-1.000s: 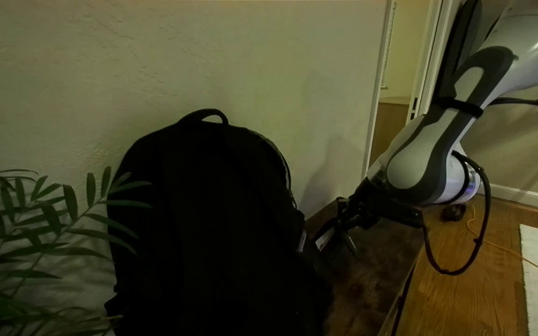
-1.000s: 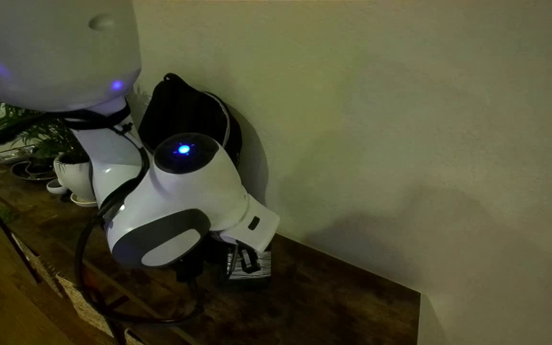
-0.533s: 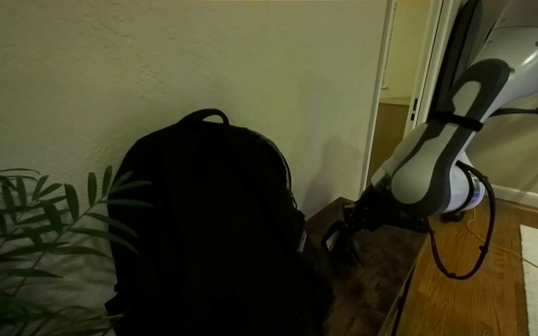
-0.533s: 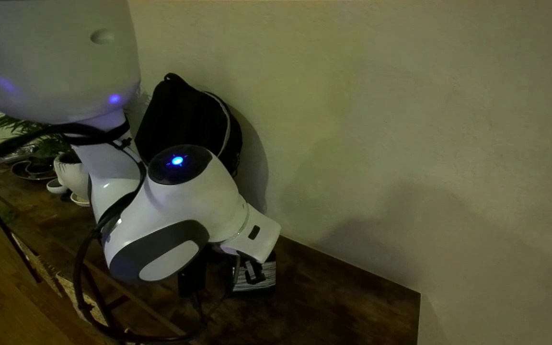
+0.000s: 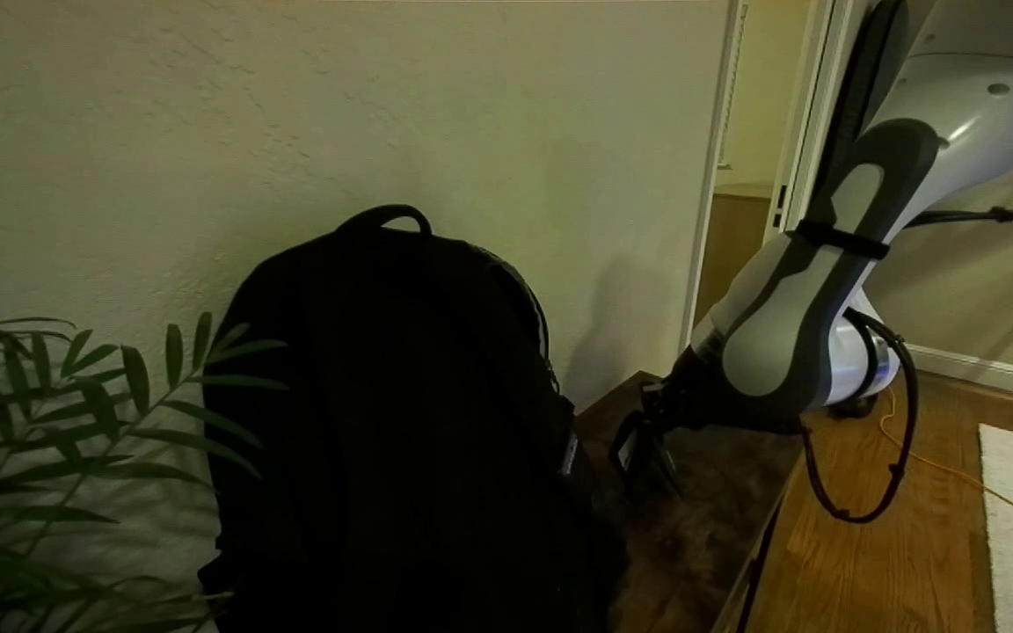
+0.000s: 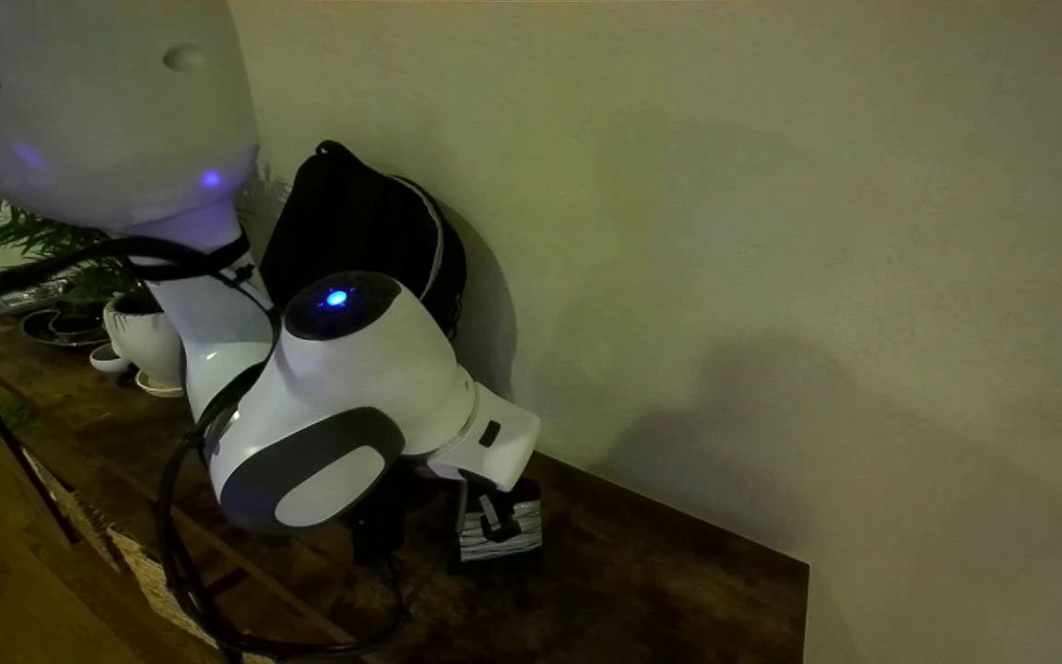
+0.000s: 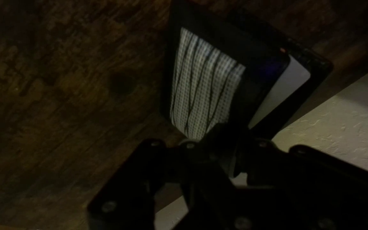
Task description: Pick up the wallet from the table and put it in the black bag.
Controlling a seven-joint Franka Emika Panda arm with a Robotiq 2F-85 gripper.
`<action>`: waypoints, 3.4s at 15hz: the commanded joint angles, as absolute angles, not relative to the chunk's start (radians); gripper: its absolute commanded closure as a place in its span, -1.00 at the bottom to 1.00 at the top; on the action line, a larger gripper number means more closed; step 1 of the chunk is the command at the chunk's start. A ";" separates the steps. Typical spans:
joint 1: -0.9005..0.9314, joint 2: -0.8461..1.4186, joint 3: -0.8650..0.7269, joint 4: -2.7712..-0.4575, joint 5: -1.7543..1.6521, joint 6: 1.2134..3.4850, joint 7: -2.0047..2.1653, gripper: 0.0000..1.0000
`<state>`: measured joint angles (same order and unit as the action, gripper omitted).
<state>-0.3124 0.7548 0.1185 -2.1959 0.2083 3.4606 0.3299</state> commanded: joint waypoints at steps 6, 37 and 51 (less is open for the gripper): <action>-0.357 0.733 0.135 -2.231 0.228 3.457 0.357 0.94; 0.277 0.608 -0.320 -2.351 0.348 3.275 0.262 -1.00; 0.446 0.645 -0.465 -2.314 0.294 3.194 0.313 -1.00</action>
